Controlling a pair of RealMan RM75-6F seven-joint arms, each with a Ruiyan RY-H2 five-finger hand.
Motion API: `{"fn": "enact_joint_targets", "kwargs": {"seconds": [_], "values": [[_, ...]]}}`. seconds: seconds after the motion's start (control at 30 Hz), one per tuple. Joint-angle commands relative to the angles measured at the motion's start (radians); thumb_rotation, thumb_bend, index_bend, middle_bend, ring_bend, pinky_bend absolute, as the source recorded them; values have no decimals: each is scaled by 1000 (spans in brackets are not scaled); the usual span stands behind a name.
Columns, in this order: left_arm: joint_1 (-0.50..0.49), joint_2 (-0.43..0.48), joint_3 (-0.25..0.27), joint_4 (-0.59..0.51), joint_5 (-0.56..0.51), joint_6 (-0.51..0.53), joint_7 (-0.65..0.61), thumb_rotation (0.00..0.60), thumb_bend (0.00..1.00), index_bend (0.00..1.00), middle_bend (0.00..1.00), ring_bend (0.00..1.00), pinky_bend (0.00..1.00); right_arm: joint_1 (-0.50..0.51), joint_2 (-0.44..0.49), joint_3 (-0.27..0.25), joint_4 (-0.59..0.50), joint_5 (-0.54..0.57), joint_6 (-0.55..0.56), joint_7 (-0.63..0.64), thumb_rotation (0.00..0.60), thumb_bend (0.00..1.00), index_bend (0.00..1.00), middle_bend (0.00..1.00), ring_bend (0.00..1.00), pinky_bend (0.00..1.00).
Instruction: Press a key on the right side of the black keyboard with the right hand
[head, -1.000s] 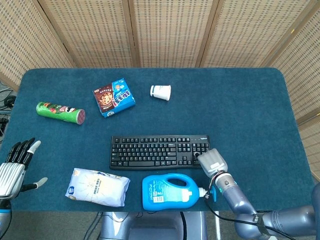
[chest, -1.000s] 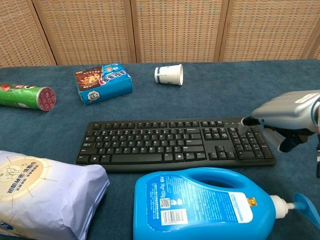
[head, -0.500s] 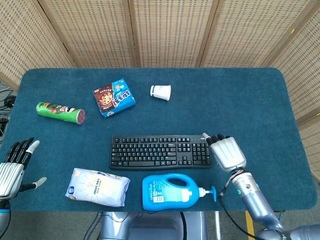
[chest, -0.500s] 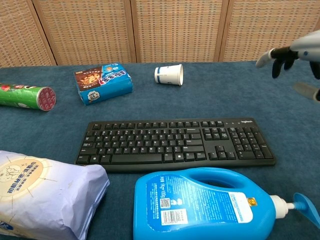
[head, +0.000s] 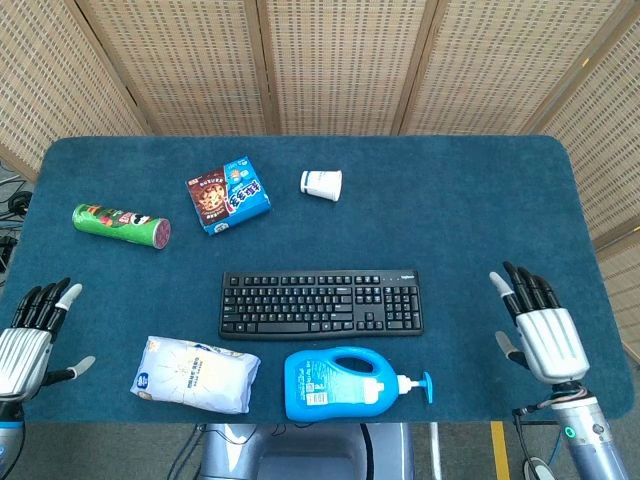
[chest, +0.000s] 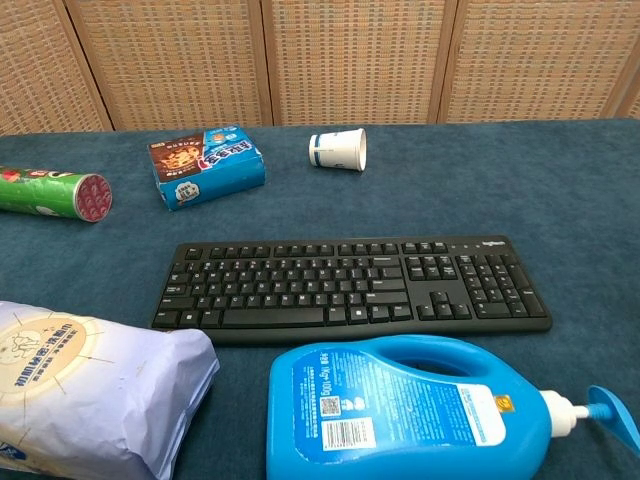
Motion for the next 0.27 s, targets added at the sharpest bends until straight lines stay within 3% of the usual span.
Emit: {"fn": "enact_joint_targets", "kwargs": {"seconds": [0.03,0.27], "values": [[2,-5,4,2,1,-1,10,600,0,0,0,0,0,-102,-61,0,135,-72,75,107,600,337,0,0,0,73],[9,-16,7,0,14,16,35,600,0,0,0,0,0,-158,-81,26,211,-115,78,155,600,334,0,0,0,61]]}}
